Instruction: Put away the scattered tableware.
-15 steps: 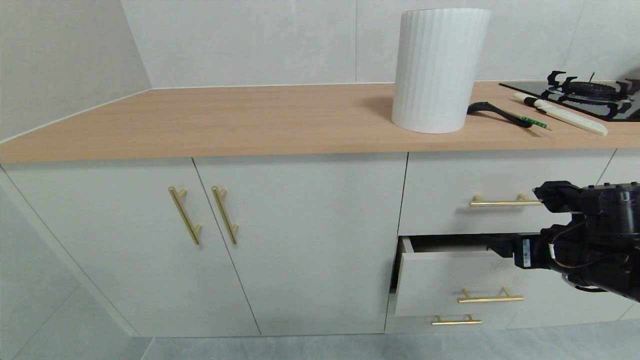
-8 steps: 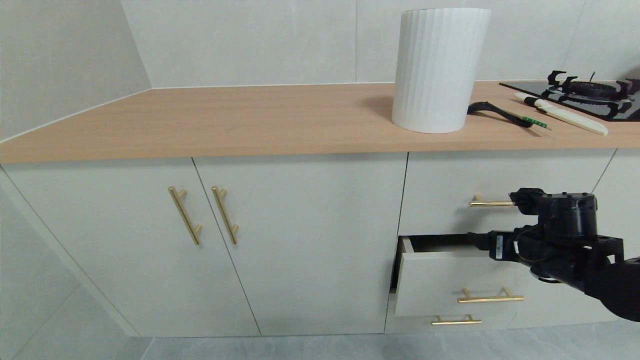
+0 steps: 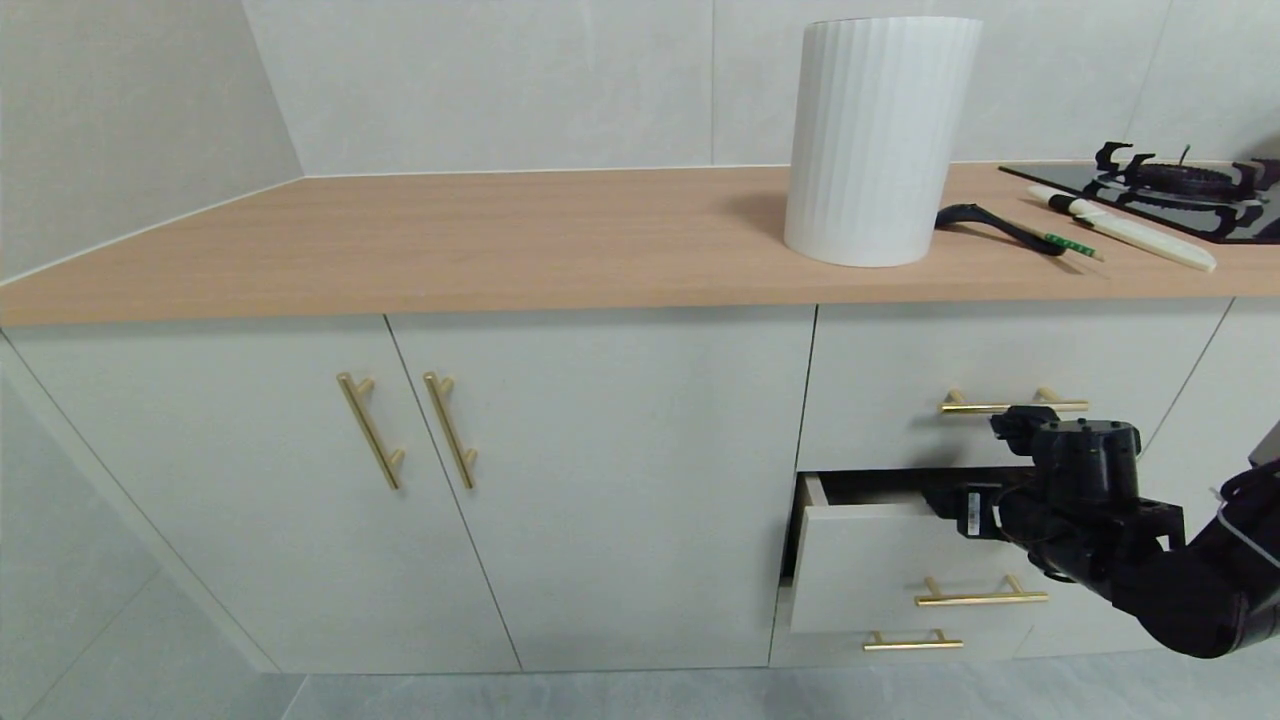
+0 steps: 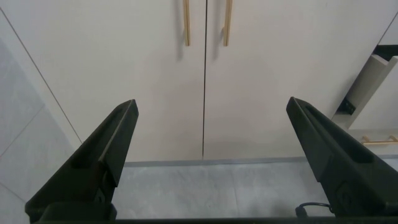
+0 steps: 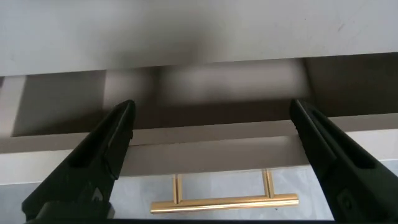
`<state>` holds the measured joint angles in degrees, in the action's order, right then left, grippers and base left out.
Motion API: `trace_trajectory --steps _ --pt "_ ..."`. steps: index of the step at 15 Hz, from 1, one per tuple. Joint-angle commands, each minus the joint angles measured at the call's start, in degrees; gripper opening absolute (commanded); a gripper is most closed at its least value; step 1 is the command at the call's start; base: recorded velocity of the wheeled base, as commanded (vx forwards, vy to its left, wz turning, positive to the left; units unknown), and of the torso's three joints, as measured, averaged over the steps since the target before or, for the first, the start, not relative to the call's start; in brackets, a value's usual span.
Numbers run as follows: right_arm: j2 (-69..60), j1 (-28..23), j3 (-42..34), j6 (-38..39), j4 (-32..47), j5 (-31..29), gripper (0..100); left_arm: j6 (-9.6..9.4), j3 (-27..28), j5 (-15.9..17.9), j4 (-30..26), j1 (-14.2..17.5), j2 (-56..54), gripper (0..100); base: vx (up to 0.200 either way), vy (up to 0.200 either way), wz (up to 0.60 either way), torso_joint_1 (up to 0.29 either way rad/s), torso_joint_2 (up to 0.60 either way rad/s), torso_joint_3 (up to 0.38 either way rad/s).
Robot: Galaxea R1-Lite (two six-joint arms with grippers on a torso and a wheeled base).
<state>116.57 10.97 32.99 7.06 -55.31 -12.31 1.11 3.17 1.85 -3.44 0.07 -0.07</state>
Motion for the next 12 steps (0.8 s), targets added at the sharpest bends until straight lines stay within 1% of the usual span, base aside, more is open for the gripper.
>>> trace_trajectory --steps 1,6,8,12 --pt "0.4 0.0 -0.7 0.0 0.6 0.1 100 0.03 0.0 0.0 0.0 0.0 0.1 100 0.0 0.0 0.0 0.0 0.0 0.0" --pt "-2.3 0.0 -2.8 -2.1 0.9 0.2 100 -0.05 0.0 0.0 0.0 0.0 0.1 100 0.0 0.0 0.0 0.0 0.0 0.0" --pt "-3.2 0.0 -3.3 -2.8 2.3 0.2 100 0.03 0.0 0.0 0.0 0.0 0.1 100 0.0 0.0 0.0 0.0 0.0 0.0" --pt "-9.3 0.0 -2.9 -4.1 15.1 0.8 100 0.03 0.0 0.0 0.0 0.0 0.1 100 0.0 0.0 0.0 0.0 0.0 0.0"
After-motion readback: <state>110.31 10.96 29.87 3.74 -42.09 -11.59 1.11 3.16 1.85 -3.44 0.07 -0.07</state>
